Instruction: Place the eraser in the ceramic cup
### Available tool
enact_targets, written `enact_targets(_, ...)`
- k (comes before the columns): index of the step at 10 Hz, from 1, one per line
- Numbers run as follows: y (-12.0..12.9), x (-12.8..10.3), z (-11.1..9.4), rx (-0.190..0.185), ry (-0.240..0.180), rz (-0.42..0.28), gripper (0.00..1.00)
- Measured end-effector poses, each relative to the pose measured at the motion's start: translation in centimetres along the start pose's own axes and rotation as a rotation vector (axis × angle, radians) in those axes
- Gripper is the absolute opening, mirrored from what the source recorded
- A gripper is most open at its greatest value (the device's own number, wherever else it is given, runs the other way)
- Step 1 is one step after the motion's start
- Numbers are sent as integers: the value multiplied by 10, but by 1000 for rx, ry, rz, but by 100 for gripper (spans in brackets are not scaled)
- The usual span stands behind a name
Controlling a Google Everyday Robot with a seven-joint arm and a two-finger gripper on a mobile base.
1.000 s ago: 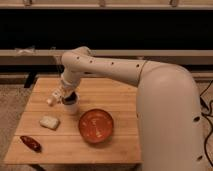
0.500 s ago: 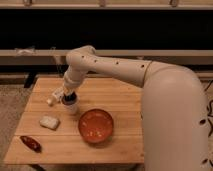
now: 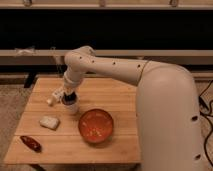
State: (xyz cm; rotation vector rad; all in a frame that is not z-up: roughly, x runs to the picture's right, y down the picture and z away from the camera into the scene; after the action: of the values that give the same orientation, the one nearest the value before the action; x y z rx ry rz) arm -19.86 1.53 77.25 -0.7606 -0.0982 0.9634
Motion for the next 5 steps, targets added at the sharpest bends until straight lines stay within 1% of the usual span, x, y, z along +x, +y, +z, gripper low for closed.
enact_targets(2, 0, -3, 6, 17, 3, 3, 0)
enact_targets(5, -7, -4, 9, 45, 7, 15, 0)
